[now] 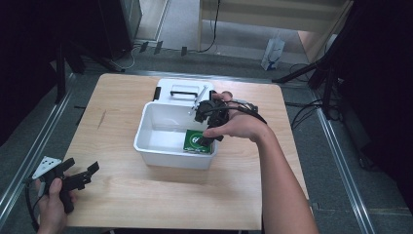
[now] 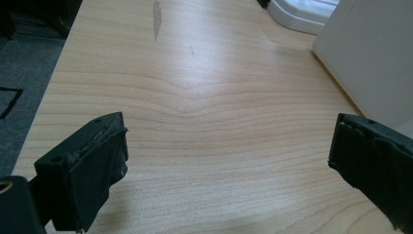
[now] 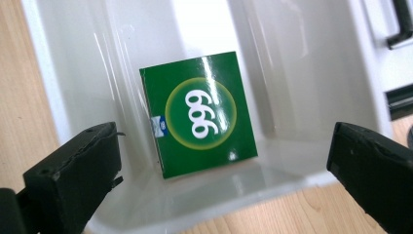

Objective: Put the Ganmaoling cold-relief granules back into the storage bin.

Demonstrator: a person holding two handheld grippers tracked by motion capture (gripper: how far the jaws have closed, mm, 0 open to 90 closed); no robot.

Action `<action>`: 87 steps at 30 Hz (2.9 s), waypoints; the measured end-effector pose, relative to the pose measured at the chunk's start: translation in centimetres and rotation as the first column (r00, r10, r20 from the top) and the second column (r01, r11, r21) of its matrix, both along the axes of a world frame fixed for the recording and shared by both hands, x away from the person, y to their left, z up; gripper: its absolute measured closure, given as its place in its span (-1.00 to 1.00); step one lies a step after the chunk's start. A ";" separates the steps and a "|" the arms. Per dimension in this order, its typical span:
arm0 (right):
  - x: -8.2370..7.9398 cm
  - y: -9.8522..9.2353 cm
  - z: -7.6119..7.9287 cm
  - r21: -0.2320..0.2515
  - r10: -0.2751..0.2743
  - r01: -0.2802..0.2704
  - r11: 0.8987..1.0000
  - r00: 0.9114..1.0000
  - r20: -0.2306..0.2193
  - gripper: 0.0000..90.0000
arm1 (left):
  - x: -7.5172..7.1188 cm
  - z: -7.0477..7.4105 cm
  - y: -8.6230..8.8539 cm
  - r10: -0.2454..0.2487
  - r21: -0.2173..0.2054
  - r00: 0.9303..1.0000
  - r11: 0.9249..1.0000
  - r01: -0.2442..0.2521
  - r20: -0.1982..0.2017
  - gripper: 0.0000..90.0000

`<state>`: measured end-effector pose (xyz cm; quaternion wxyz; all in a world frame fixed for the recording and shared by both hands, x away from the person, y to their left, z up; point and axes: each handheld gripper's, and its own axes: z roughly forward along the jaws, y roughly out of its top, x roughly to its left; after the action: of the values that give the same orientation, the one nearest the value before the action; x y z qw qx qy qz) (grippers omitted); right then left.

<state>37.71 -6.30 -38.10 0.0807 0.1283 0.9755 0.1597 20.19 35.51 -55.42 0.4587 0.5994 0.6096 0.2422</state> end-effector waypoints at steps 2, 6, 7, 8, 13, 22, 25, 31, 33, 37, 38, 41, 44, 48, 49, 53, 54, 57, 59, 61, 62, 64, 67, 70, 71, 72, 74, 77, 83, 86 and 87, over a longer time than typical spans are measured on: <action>-0.2 -0.6 0.5 0.013 -0.008 0.008 1.000 1.000 0.010 -1.00 | 0.0 0.0 0.0 0.003 -0.001 1.000 1.000 -0.003 -0.001 -0.97; -0.6 -2.2 1.5 0.034 -0.036 0.035 0.999 0.999 0.033 -1.00 | 0.0 0.0 0.0 0.000 -0.001 1.000 1.000 0.000 0.002 -0.97; -0.7 -2.7 1.7 0.042 -0.041 0.039 0.998 0.998 0.038 -1.00 | 0.0 0.0 0.0 -0.001 -0.001 1.000 1.000 0.001 0.002 -0.97; -0.8 -3.2 1.9 0.049 -0.056 0.054 0.997 0.998 0.037 -1.00 | 0.0 0.0 0.0 -0.001 -0.002 1.000 1.000 0.001 0.002 -0.97; -0.9 -5.9 2.2 0.078 -0.131 0.128 0.989 0.991 0.035 -1.00 | 0.0 0.0 0.0 -0.001 -0.004 1.000 1.000 0.001 0.000 -0.97; -1.3 -11.2 0.8 0.100 -0.299 0.294 0.950 0.954 0.031 -1.00 | 0.0 0.0 0.0 -0.001 -0.001 1.000 1.000 0.001 -0.001 -0.97; -1.4 -12.3 0.3 0.103 -0.347 0.343 0.934 0.937 0.024 -1.00 | 0.0 0.0 0.0 -0.002 0.002 1.000 1.000 0.002 -0.001 -0.97; -1.7 -15.8 -1.2 0.128 -0.473 0.467 0.875 0.881 0.022 -1.00 | 0.0 0.0 0.0 -0.001 0.004 1.000 1.000 0.001 -0.005 -0.97; -1.9 -16.9 -1.7 0.136 -0.513 0.506 0.852 0.858 0.025 -1.00 | 0.0 0.0 0.0 -0.001 0.006 1.000 1.000 0.001 -0.007 -0.97; -2.5 -18.6 -3.0 0.153 -0.605 0.595 0.789 0.796 0.023 -1.00 | 0.0 0.0 0.0 -0.001 0.010 1.000 1.000 0.001 -0.006 -0.97; -2.7 -18.9 -3.3 0.159 -0.623 0.612 0.775 0.782 0.027 -1.00 | 0.0 0.0 0.0 0.000 0.009 1.000 1.000 0.000 -0.007 -0.97; -3.4 -19.9 -4.5 0.183 -0.672 0.655 0.733 0.739 0.045 -1.00 | -0.1 0.0 0.0 0.001 0.007 1.000 1.000 -0.001 -0.006 -0.97; -4.3 -20.8 -5.6 0.225 -0.708 0.683 0.695 0.704 0.052 -1.00 | -0.1 0.0 0.0 0.000 0.008 1.000 1.000 0.000 -0.006 -0.97; -5.5 -21.7 -7.1 0.267 -0.745 0.708 0.654 0.664 0.065 -1.00 | -0.1 0.0 0.0 0.001 0.007 1.000 1.000 -0.001 -0.005 -0.97; -5.8 -21.9 -7.5 0.278 -0.756 0.715 0.641 0.652 0.067 -1.00 | -0.1 0.0 0.0 0.002 0.006 1.000 1.000 -0.002 -0.005 -0.97; -6.9 -22.7 -9.0 0.334 -0.798 0.742 0.582 0.600 0.059 -1.00 | -0.1 0.0 0.0 0.003 0.006 1.000 1.000 -0.003 -0.005 -0.97; -7.1 -22.9 -9.3 0.344 -0.802 0.742 0.575 0.595 0.059 -1.00 | -0.1 0.0 0.0 0.002 0.006 1.000 1.000 -0.002 -0.006 -0.97; -8.1 -23.4 -10.5 0.375 -0.811 0.739 0.559 0.581 0.064 -1.00 | -0.1 0.0 0.0 0.002 0.004 1.000 1.000 -0.002 -0.006 -0.97; -8.9 -23.8 -11.5 0.399 -0.821 0.740 0.542 0.567 0.064 -1.00 | -0.1 0.0 0.0 0.002 0.006 1.000 1.000 -0.002 -0.007 -0.97; -9.7 -24.1 -12.4 0.430 -0.832 0.740 0.518 0.551 0.053 -1.00 | -0.1 0.0 0.0 0.001 0.007 1.000 1.000 -0.001 -0.007 -0.97; -10.1 -24.3 -12.9 0.441 -0.835 0.737 0.513 0.547 0.058 -1.00 | -0.1 0.0 0.0 0.001 0.007 1.000 1.000 -0.001 -0.007 -0.97; -10.9 -24.8 -13.7 0.474 -0.839 0.727 0.497 0.542 0.050 -1.00 | -0.1 0.0 0.0 0.002 0.007 1.000 1.000 -0.002 -0.009 -0.97; -12.1 -25.4 -14.6 0.521 -0.850 0.714 0.467 0.525 0.042 -1.00 | -0.1 0.0 0.0 0.003 0.008 1.000 1.000 -0.003 -0.008 -0.97; -12.9 -26.1 -15.3 0.557 -0.869 0.714 0.424 0.494 0.028 -1.00 | -0.1 0.0 0.0 0.003 0.009 1.000 1.000 -0.003 -0.008 -0.97; -13.2 -26.3 -15.5 0.567 -0.872 0.711 0.416 0.489 0.027 -1.00 | -0.1 0.0 0.0 0.002 0.010 1.000 1.000 -0.002 -0.009 -0.97; -13.5 -26.6 -15.8 0.575 -0.874 0.709 0.408 0.485 0.023 -1.00 | -0.1 0.0 0.0 0.001 0.013 1.000 1.000 -0.001 -0.010 -0.97; -14.0 -27.0 -16.3 0.581 -0.876 0.706 0.404 0.482 0.024 -1.00 | -0.2 0.0 0.0 0.001 0.012 1.000 1.000 -0.001 -0.010 -0.97; -14.8 -27.8 -16.6 0.618 -0.882 0.690 0.377 0.471 0.012 -1.00 | -0.2 0.0 0.0 0.003 0.009 1.000 1.000 -0.003 -0.008 -0.97; -15.8 -28.4 -16.6 0.661 -0.895 0.663 0.352 0.444 0.032 -1.00 | -0.1 0.0 -0.1 -0.001 0.012 1.000 1.000 0.002 -0.012 -0.97; -15.6 -28.4 -16.6 0.652 -0.910 0.695 0.303 0.414 -0.018 -1.00 | -0.1 0.0 -0.1 -0.003 0.015 1.000 1.000 0.003 -0.013 -0.97; -15.5 -28.5 -16.7 0.640 -0.917 0.714 0.283 0.397 -0.038 -1.00 | 0.0 0.0 -0.1 -0.001 0.010 1.000 1.000 0.001 -0.012 -0.97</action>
<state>22.25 -34.77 -54.78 0.2763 0.6051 0.6352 0.3924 20.15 35.37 -55.40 0.4520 0.6037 0.6107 0.2416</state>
